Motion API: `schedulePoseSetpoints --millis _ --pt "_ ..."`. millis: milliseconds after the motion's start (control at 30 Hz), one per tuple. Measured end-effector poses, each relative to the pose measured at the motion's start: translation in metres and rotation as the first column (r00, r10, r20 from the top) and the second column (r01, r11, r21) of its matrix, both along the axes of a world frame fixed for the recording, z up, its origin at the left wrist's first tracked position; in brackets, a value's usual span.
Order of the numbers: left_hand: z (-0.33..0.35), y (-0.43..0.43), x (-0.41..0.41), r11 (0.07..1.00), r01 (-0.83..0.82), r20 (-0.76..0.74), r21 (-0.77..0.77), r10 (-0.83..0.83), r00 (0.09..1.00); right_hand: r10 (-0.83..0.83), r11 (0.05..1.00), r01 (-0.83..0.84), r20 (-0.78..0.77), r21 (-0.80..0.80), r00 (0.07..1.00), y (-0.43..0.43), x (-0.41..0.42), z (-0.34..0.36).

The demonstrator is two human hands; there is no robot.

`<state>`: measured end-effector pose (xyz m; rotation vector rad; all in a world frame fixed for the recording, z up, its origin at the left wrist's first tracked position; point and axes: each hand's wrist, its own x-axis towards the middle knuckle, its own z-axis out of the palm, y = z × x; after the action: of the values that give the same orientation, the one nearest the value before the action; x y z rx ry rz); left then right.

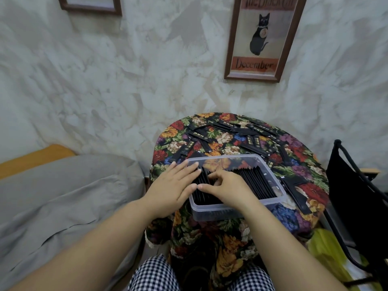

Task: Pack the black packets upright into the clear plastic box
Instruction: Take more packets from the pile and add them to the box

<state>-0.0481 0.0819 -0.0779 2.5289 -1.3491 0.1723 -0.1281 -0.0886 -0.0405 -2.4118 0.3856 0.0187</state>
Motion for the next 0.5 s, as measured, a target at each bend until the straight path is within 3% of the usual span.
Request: schedulePoseSetpoints --millis 167,300,500 --pt "0.005 -0.003 0.003 0.995 -0.059 -0.104 -0.077 0.051 0.993 0.024 1.000 -0.024 0.028 -0.002 0.999 -0.003 -0.003 -0.001" --pt "0.015 -0.010 0.002 0.993 -0.114 -0.209 -0.008 0.110 0.972 0.049 0.997 -0.049 -0.002 0.066 0.999 -0.006 -0.004 0.003" --pt "0.026 -0.022 0.008 0.979 -0.196 -0.290 -0.051 0.173 0.941 0.177 0.979 -0.165 -0.099 0.116 0.979 -0.007 -0.009 0.017"
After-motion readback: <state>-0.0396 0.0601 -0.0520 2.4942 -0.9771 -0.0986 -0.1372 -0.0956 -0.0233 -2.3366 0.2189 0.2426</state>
